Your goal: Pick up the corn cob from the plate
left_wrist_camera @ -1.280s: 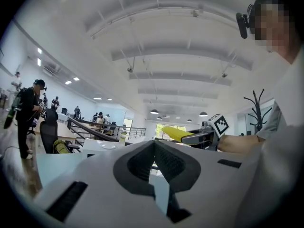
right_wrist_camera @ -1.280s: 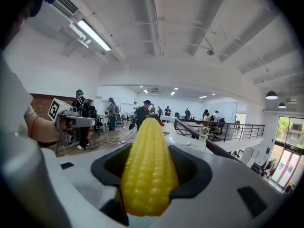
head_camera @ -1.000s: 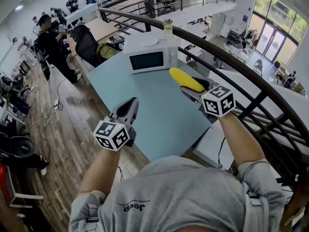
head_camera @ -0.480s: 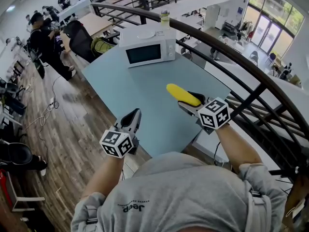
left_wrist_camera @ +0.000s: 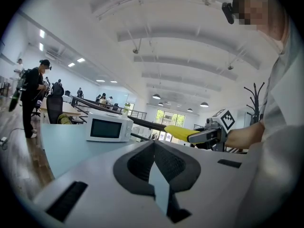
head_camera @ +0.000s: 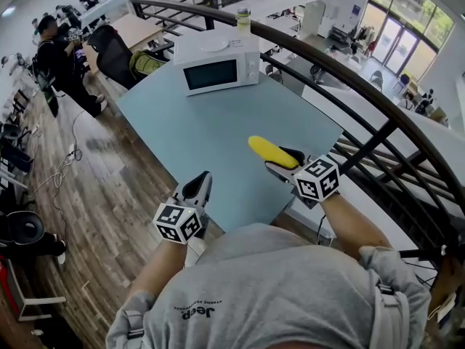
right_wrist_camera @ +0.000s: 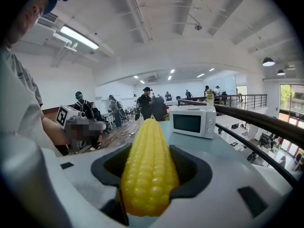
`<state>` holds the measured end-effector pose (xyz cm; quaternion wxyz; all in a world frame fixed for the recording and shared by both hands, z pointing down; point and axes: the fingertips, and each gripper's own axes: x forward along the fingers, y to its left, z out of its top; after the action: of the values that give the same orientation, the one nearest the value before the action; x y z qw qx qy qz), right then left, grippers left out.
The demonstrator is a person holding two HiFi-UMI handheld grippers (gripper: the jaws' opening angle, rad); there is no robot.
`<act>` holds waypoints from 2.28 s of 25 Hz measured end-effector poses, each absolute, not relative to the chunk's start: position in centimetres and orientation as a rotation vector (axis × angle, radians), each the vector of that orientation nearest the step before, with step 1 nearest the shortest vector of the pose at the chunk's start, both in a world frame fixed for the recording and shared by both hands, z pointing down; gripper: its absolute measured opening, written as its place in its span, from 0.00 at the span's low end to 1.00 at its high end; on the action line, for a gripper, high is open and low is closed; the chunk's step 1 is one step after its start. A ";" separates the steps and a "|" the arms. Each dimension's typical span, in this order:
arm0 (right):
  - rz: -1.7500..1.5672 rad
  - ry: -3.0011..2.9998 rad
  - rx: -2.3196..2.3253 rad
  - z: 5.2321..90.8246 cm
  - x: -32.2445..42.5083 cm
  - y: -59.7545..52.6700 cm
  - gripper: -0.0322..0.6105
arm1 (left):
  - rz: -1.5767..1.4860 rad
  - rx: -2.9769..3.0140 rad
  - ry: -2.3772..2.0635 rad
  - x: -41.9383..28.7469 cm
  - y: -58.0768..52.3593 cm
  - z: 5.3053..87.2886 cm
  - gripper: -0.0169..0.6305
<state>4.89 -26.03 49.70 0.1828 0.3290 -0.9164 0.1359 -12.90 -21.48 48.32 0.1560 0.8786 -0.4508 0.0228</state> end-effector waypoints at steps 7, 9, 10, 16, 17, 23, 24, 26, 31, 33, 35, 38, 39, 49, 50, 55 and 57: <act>0.399 -2.572 0.896 51.3 4.9 -25.1 0.45 | 0.085 2.479 -1.298 -12.9 -20.5 50.0 0.05; 0.407 -2.569 0.889 51.7 4.8 -25.0 0.45 | 0.083 2.472 -1.305 -13.2 -20.5 50.2 0.05; 0.409 -2.567 0.885 51.9 4.7 -25.0 0.45 | 0.082 2.469 -1.308 -13.3 -20.5 50.3 0.05; 0.406 -2.567 0.872 51.9 4.7 -24.8 0.45 | 0.071 2.463 -1.322 -13.6 -20.4 50.0 0.05; 0.403 -2.568 0.872 51.9 4.6 -24.9 0.45 | 0.070 2.463 -1.324 -13.7 -20.5 50.0 0.05; 0.395 -2.580 0.872 51.6 4.5 -25.5 0.45 | 0.067 2.464 -1.330 -13.8 -20.9 50.0 0.05; 0.394 -2.579 0.872 51.6 4.5 -25.6 0.45 | 0.065 2.465 -1.331 -13.8 -20.9 50.0 0.05; 0.390 -2.577 0.875 51.4 4.5 -25.6 0.45 | 0.060 2.465 -1.334 -14.0 -21.0 49.8 0.05; 0.376 -2.580 0.880 51.0 4.5 -25.9 0.45 | 0.054 2.465 -1.337 -14.2 -21.1 49.5 0.05; 0.370 -2.581 0.881 51.0 4.6 -26.0 0.45 | 0.053 2.465 -1.338 -14.2 -21.1 49.5 0.05; 0.363 -2.579 0.883 51.0 4.8 -26.0 0.45 | 0.052 2.466 -1.336 -14.0 -21.1 49.4 0.05; 0.359 -2.580 0.886 50.9 4.9 -26.1 0.45 | 0.051 2.471 -1.334 -14.0 -21.2 49.3 0.05; 0.358 -2.581 0.887 50.8 4.8 -26.2 0.45 | 0.050 2.472 -1.334 -14.0 -21.2 49.2 0.05; 0.348 -2.580 0.884 50.5 4.8 -26.6 0.45 | 0.058 2.474 -1.334 -14.2 -21.4 49.0 0.05; 0.348 -2.580 0.883 50.5 4.7 -26.6 0.45 | 0.058 2.474 -1.334 -14.2 -21.4 49.0 0.05; 0.344 -2.580 0.880 50.6 4.7 -26.7 0.45 | 0.057 2.473 -1.338 -14.3 -21.5 49.1 0.05; 0.344 -2.581 0.880 50.5 4.8 -26.8 0.45 | 0.055 2.472 -1.340 -14.3 -21.5 49.0 0.05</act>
<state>4.75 -26.80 50.47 0.1955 0.3140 -0.9210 0.1226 -14.28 -21.51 48.97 0.1640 0.8671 -0.4700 0.0193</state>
